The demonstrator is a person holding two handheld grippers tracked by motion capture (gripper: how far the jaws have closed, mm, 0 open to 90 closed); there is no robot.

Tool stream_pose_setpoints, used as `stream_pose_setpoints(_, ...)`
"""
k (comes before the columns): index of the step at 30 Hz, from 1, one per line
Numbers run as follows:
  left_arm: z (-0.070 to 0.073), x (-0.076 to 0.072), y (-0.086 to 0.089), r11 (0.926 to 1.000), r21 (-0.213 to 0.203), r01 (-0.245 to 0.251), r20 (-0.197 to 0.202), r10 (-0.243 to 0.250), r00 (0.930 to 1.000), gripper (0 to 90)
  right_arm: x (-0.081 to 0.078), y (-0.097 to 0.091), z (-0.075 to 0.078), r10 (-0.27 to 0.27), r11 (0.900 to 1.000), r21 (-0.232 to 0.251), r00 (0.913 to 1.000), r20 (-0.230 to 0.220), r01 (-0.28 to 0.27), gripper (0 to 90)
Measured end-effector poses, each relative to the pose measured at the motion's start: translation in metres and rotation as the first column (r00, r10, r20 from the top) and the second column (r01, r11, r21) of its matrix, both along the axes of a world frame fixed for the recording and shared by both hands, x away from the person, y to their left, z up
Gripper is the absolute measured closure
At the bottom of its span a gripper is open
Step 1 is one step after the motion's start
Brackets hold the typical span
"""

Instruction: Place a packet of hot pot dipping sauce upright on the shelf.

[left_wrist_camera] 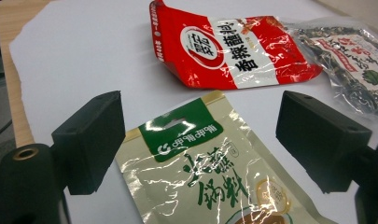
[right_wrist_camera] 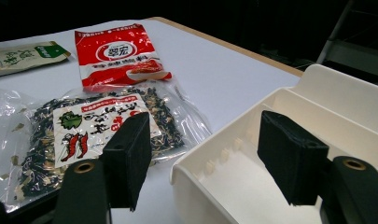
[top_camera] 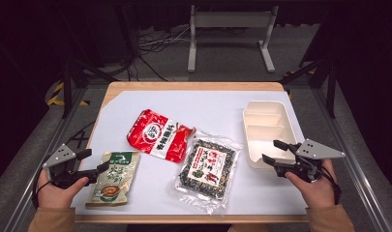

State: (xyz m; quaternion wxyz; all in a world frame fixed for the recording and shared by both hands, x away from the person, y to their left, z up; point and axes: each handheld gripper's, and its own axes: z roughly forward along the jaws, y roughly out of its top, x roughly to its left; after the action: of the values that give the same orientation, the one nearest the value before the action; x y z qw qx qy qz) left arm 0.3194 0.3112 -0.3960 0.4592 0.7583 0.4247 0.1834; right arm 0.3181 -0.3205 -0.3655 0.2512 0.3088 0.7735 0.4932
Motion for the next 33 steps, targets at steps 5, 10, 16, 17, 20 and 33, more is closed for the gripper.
stream_pose_setpoints(5,0.002,-0.002,-0.002,0.9996,-0.006,0.026,0.022,-0.026,0.9994,15.7,0.0,0.0,0.0,-0.003,1.0,0.004,1.0,0.003,0.003,34.7)
stream_pose_setpoints(10,0.001,-0.001,0.001,0.9999,0.001,0.012,0.01,-0.012,0.9999,15.5,0.0,-0.001,-0.001,-0.006,1.0,0.008,1.0,0.001,0.006,34.1)
stream_pose_setpoints(16,0.0,-0.001,0.0,0.9999,-0.001,0.017,0.01,-0.017,0.9998,13.0,0.001,0.0,-0.001,-0.004,1.0,0.005,1.0,0.001,0.004,33.9)
stream_pose_setpoints(17,0.0,0.0,0.0,0.9998,-0.002,0.019,0.007,-0.019,0.9998,12.5,0.001,0.001,-0.001,-0.005,1.0,0.005,1.0,-0.002,0.005,33.9)
stream_pose_setpoints(20,-0.001,0.001,-0.001,0.9997,0.006,0.025,0.012,-0.025,0.9996,11.9,0.001,0.001,-0.002,-0.002,1.0,0.003,1.0,-0.003,0.002,33.8)
stream_pose_setpoints(33,-0.016,0.015,0.006,0.9993,0.029,-0.024,-0.065,0.026,0.9975,11.6,0.001,0.003,-0.003,0.0,1.0,-0.005,1.0,-0.003,0.0,33.8)
